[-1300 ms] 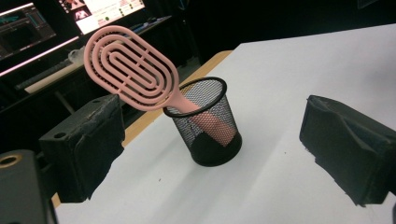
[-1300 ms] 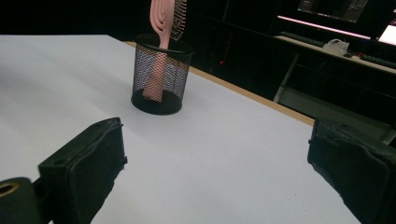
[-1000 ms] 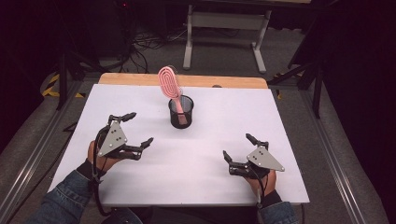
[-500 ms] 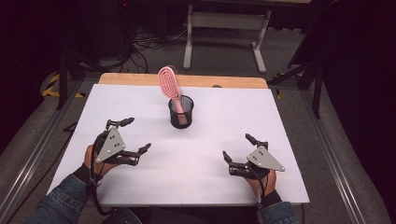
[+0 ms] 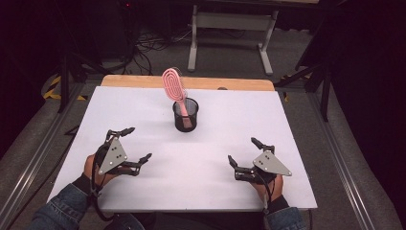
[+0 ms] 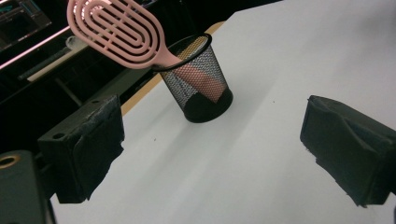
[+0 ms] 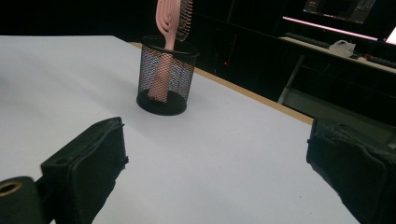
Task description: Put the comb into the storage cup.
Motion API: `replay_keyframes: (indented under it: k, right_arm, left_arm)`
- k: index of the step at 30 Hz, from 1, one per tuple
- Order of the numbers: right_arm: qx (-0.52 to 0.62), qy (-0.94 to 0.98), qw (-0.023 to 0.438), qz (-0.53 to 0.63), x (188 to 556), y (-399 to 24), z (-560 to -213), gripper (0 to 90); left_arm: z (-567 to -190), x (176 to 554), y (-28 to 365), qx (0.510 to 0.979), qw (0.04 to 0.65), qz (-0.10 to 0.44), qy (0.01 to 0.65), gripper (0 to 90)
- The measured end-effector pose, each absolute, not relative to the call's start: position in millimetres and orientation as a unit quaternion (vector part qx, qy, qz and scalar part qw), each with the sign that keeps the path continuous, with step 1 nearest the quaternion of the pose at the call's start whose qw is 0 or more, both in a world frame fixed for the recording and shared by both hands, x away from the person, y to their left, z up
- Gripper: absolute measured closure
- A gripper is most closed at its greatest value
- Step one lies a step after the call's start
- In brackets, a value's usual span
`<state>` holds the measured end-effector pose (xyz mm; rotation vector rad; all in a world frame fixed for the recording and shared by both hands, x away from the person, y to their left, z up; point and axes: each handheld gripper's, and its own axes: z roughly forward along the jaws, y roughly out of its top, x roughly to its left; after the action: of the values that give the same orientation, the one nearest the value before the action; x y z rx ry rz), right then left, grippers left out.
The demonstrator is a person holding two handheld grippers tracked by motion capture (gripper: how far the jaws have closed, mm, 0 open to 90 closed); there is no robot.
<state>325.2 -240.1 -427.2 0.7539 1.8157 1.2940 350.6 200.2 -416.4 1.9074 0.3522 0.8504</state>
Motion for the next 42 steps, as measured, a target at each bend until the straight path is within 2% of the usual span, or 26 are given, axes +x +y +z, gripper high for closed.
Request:
replay_keyframes:
  k: [18, 42]
  right_arm:
    - [0.287, 0.717, 0.383, 0.506, 326.7, -235.7, -426.9, 4.9]
    - [0.277, 0.723, 0.381, 0.506, 330.3, -231.1, -426.6, 5.7]
  left_arm:
    - [-446.9, 345.9, 221.2, 0.793, 0.477, 0.328, 0.188, 6.6]
    - [-452.9, 341.3, 230.4, 0.788, 0.484, 0.316, 0.214, 6.1]
